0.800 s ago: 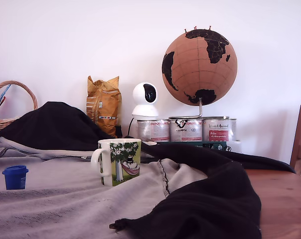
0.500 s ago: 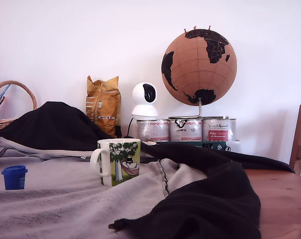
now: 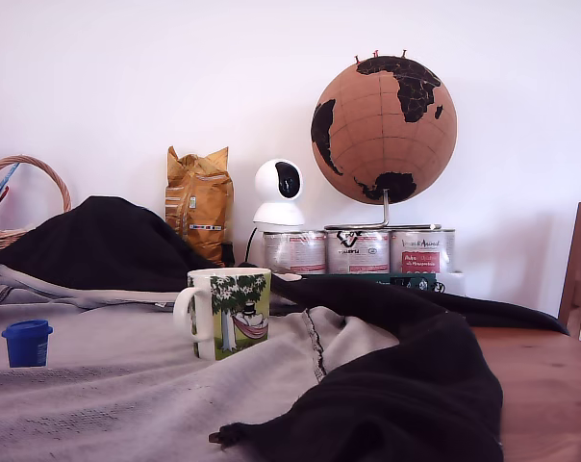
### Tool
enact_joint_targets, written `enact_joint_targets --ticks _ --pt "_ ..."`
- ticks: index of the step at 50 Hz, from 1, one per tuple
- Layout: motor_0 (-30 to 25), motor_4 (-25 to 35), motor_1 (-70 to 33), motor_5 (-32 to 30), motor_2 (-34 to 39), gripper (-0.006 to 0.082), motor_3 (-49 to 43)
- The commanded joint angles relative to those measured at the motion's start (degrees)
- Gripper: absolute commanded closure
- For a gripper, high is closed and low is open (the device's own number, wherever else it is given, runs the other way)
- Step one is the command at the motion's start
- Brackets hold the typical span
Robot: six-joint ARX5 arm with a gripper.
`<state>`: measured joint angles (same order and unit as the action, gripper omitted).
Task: Pick the blue coffee capsule and place it inside the green coffee cup
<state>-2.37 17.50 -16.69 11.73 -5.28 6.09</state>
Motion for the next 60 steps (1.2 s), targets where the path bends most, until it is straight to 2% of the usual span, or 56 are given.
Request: enact_joint_targets --ticks 1,9,11,14,15,18,20,22,31,41,60 --pt "-1.60 0.37 -2.93 1.07 0.26 0.0788 1.14" --pt "-4.85 0.07 -10.71 1.38 0.26 0.0785 1.75" --pt "-5.38 -0.04 -12.72 1.36 0.26 0.0743 2.27" --pt "-6.03 -0.15 -15.96 1.38 0.26 0.0547 3.37" --pt "-6.27 -0.39 -17.18 1.31 0.26 0.0437 3.58" --pt "-6.71 -1.42 -19.98 1.33 0.26 0.0199 4.81" --pt "-6.93 -1.53 -21.90 0.85 0.26 0.0084 5.55" --pt "-7.06 -1.81 -23.61 -0.13 0.26 0.0041 6.14" --pt "-7.78 -5.64 -30.29 -4.48 0.26 0.0048 10.58" --pt "-7.82 -8.85 -36.41 -6.43 0.26 0.0049 18.38" --pt "-7.82 -8.94 -51.30 -9.90 0.26 0.0049 31.28"
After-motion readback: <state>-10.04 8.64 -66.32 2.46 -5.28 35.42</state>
